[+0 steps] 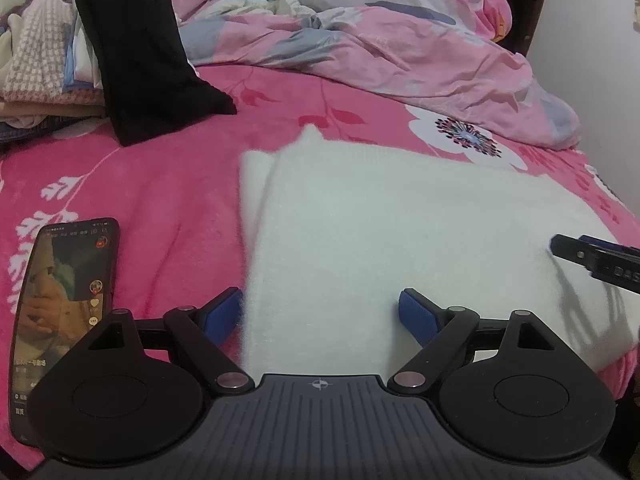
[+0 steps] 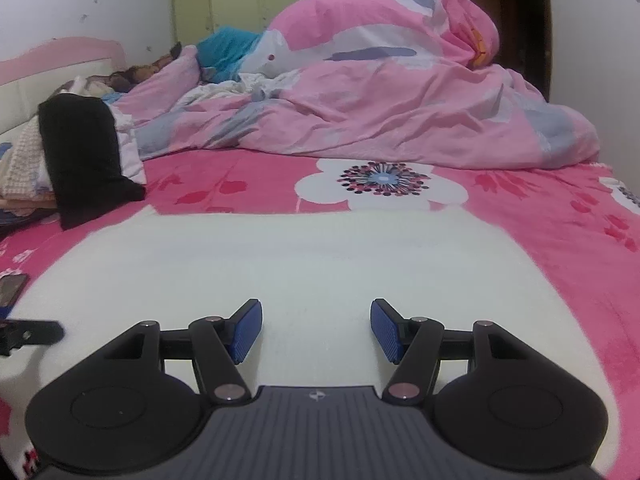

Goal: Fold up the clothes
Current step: 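Move the open left gripper down to the edge of the cream sweater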

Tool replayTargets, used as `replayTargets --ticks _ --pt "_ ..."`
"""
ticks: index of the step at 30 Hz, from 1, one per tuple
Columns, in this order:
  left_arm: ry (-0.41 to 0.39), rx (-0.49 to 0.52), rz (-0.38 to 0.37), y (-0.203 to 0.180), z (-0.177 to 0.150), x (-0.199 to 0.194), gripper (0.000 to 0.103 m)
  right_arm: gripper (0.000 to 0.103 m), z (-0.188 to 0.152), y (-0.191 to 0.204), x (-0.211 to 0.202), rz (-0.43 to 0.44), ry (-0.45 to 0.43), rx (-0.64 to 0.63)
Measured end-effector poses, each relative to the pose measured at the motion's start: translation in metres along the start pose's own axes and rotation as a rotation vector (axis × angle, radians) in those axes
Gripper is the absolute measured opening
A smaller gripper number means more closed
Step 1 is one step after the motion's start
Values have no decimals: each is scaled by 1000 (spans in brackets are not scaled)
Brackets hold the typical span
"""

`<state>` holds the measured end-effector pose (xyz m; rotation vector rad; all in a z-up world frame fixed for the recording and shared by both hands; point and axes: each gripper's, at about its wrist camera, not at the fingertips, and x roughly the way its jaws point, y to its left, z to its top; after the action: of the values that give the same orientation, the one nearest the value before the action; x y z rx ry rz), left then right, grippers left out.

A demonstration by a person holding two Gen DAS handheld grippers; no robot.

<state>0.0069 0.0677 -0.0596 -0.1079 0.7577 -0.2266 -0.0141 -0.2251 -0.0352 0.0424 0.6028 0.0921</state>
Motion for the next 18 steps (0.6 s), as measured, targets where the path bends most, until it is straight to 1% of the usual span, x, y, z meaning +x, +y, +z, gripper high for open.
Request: replayTargets --ticks 2,3,4,5,7,9,11,13,15,18 --pt "1 -8 -3 1 0 0 87 80 -1 5 8 -2 10 -7" --pt "2 -12 -4 2 -1 1 87 82 -3 11 10 -15 11 -39" --pt "2 -16 -6 2 -1 1 87 87 -5 17 13 -30 12 -73" --pt "2 -20 -8 3 -2 1 88 89 -7 23 15 -45 11 -97" --pt "0 -27 -11 3 -2 1 88 91 -10 28 16 -66 6 -110" --pt "0 -34 -11 4 -3 2 90 92 -11 27 17 -68 3 -103" --pt "1 -45 -5 4 -4 3 96 95 -13 28 18 -73 -1 -103" --pt "5 -60 -4 6 -4 4 97 98 -15 31 19 -93 -6 -112" --pt "9 -71 -5 7 -4 5 98 102 -16 32 20 -116 -9 -110" --pt "10 -81 -14 10 -4 3 99 103 -16 31 23 -116 -4 -106"
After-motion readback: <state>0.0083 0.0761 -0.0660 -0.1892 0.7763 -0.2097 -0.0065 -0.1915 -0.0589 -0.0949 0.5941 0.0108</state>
